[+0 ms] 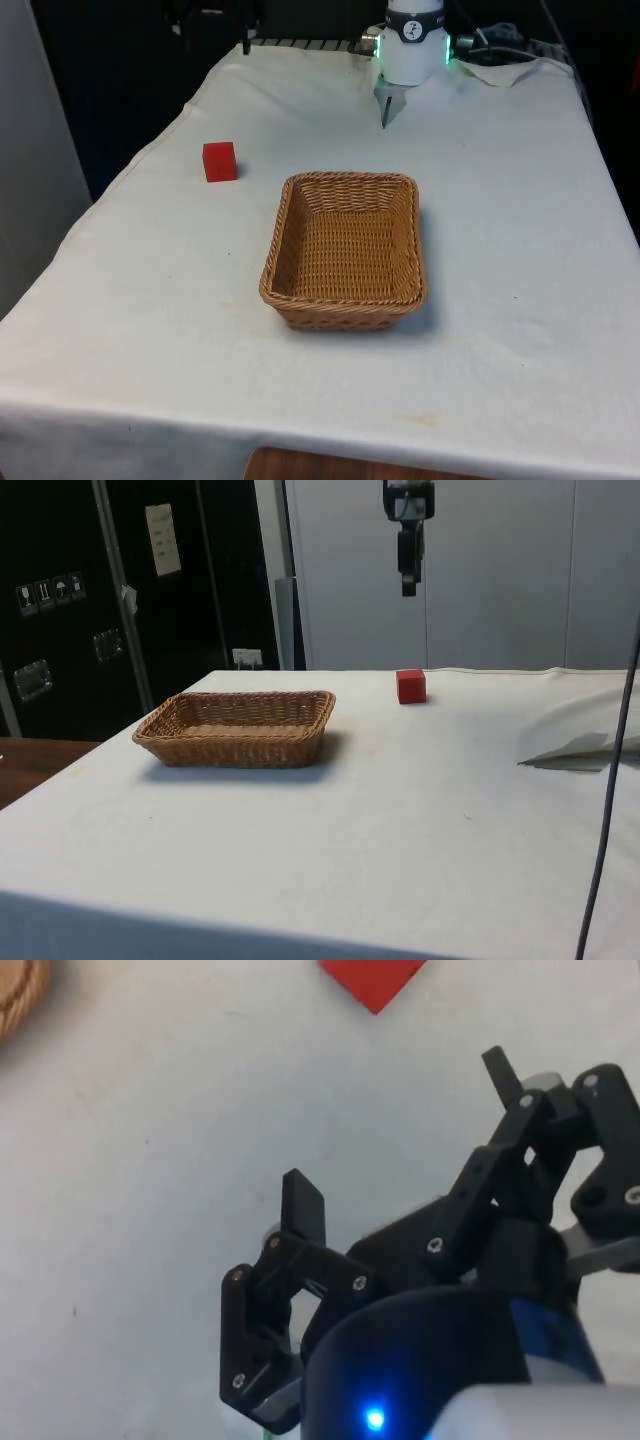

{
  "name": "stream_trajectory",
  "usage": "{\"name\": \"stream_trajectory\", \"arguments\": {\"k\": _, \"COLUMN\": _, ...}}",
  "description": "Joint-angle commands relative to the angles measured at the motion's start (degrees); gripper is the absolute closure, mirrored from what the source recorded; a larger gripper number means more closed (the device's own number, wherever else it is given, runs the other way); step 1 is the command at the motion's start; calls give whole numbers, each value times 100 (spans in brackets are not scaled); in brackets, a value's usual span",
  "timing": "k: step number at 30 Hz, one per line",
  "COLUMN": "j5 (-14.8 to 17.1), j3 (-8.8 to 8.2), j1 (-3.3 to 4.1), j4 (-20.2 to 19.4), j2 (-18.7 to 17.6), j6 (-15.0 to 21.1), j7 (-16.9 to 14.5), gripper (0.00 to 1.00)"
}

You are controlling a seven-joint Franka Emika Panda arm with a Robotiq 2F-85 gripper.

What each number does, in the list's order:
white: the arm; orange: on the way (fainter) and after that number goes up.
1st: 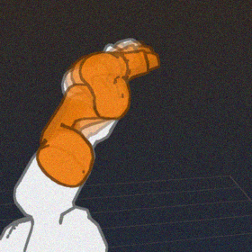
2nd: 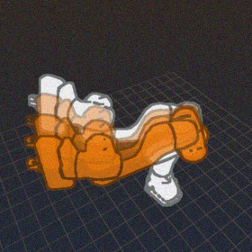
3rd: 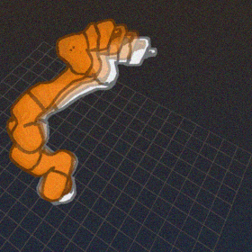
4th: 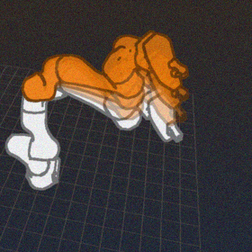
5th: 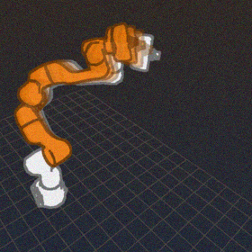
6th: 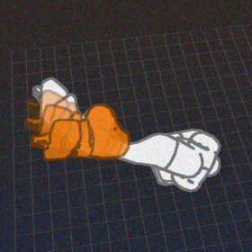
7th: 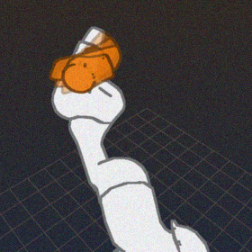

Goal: Pick up the cube and place it into the basket.

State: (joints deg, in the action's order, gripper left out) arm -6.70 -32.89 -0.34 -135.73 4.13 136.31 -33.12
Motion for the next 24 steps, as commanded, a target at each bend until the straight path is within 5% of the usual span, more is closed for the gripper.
{"name": "stream_trajectory", "arguments": {"k": 1, "j5": 120, "j3": -40, "j1": 0, "j4": 6, "j2": -80, "j6": 97, "j7": -149, "gripper": 0}}
{"name": "stream_trajectory", "arguments": {"k": 18, "j5": 779, "j3": -218, "j1": 0, "j4": 46, "j2": -854, "j6": 739, "j7": -831, "gripper": 0}}
{"name": "stream_trajectory", "arguments": {"k": 24, "j5": 1272, "j3": -172, "j1": -11, "j4": 0, "j2": -1106, "j6": 957, "j7": -1232, "gripper": 0}}
